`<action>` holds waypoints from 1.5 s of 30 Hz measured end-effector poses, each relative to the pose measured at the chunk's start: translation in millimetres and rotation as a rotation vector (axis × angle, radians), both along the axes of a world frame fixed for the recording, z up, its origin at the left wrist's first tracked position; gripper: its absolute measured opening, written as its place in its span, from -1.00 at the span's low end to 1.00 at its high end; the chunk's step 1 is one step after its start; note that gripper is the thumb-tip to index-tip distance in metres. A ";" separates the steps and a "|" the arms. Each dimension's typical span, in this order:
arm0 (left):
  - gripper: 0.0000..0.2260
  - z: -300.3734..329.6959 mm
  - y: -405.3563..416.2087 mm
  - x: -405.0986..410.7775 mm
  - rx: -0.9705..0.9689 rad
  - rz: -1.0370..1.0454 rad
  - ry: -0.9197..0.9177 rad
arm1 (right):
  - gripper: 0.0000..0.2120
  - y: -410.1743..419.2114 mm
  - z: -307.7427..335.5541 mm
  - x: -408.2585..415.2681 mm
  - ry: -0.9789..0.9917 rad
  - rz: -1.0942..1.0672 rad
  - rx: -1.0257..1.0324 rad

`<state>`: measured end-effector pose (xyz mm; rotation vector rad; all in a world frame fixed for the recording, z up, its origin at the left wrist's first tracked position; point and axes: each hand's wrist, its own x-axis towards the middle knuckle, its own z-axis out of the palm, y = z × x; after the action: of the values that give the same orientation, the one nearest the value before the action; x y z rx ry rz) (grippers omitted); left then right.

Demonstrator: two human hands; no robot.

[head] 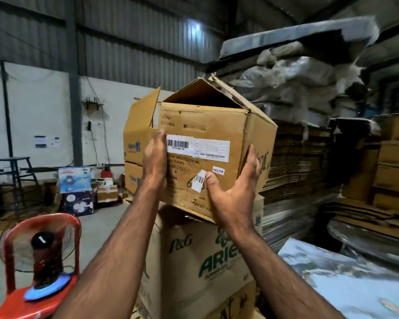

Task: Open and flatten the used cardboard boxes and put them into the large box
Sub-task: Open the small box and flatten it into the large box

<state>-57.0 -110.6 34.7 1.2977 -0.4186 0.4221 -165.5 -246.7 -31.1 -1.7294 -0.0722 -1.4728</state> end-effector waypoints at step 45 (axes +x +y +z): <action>-0.75 -262.8 -655.0 -114.1 0.183 -0.632 0.492 | -0.31 -649.6 -210.8 -177.1 0.602 -0.462 0.232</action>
<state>-171.1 -765.7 -228.1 1.3139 -0.4277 -0.4688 -342.6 -896.3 -241.9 -1.9962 0.8283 -1.1388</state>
